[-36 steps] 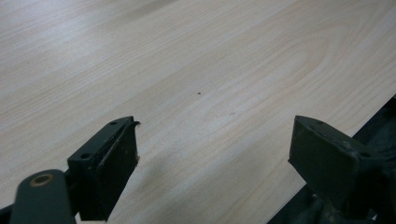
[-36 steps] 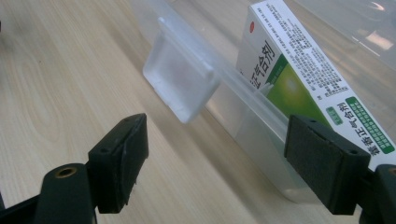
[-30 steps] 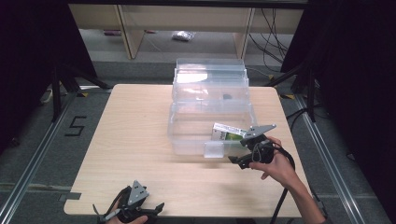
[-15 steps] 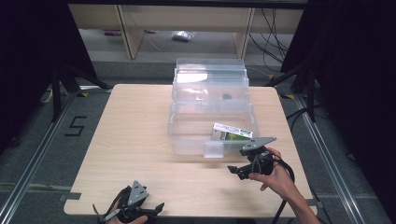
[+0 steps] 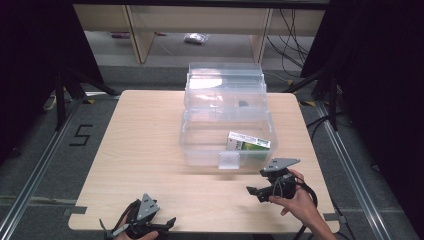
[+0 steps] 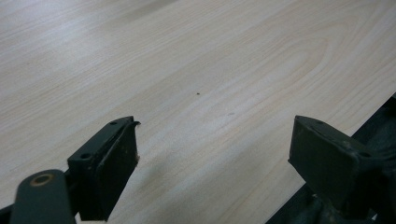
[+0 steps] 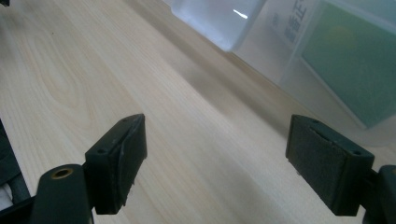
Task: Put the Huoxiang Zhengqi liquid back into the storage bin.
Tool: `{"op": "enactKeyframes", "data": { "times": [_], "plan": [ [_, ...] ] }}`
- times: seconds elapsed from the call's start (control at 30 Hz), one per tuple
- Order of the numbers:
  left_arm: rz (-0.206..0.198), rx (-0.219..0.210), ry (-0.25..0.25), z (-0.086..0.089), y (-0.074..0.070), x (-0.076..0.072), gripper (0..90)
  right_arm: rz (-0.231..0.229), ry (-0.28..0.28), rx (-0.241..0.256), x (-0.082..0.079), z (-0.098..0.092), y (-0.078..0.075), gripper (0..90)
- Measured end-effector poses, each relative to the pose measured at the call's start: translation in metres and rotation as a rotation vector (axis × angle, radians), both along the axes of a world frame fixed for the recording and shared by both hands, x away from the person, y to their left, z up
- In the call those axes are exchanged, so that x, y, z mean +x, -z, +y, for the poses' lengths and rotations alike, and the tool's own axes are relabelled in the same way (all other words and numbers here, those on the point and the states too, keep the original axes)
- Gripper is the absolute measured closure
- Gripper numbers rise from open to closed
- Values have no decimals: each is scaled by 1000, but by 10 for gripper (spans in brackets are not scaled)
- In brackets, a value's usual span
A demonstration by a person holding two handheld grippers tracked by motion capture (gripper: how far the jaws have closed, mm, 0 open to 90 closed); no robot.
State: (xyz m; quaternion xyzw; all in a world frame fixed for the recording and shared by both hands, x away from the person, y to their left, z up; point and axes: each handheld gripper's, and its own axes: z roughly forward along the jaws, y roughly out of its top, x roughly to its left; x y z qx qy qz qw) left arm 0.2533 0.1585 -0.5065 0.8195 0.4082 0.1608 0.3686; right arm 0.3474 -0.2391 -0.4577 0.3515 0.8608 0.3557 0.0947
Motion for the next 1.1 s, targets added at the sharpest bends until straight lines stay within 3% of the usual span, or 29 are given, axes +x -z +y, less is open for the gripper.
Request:
{"op": "enactKeyframes", "data": {
  "times": [0.17,0.2,0.3,0.33,0.4,0.43,0.47,0.57,0.6,0.63,0.67,0.7,0.73,0.77,0.87,0.9,1.07,1.1],
  "plan": [
    [1,-1,-1,0,0,0,148,30,5,2,-8,-1,9,218],
    [1,-1,-1,0,0,0,148,19,-26,-10,-8,-2,11,218],
    [0,2,7,1,0,0,148,15,-12,3,-11,-1,15,219],
    [3,7,5,1,-1,0,148,49,-9,-9,-13,-1,13,219],
    [2,2,8,1,-1,0,148,45,-4,-15,-15,-1,15,219],
    [5,6,7,1,-1,0,149,22,-13,0,-16,-1,18,219],
    [1,3,9,1,-1,0,148,44,-3,-6,-20,-1,19,218],
    [1,2,9,1,-1,0,148,37,-11,-9,-22,-1,22,217],
    [0,2,10,1,-1,0,148,61,-16,-22,-24,-1,22,215],
    [7,35,32,3,-2,0,148,46,-15,-10,-26,-1,26,214],
    [7,35,32,3,-2,0,148,46,-15,-10,-26,-1,26,214],
    [6,35,33,3,-2,0,148,49,-19,-41,-27,-2,26,212],
    [6,35,32,3,-2,0,148,94,11,-21,-32,0,26,212],
    [6,35,31,3,-2,0,148,60,-3,-21,-31,-1,28,211],
    [6,35,31,3,-2,0,148,50,-17,-16,-33,-1,29,208],
    [6,35,32,3,-2,0,148,45,-36,-35,-32,-3,28,206],
    [1,44,33,3,-2,1,148,41,-12,-37,-34,-4,32,198],
    [-2,23,18,2,-1,0,148,62,-5,-29,-34,-4,31,194]
  ]
}}
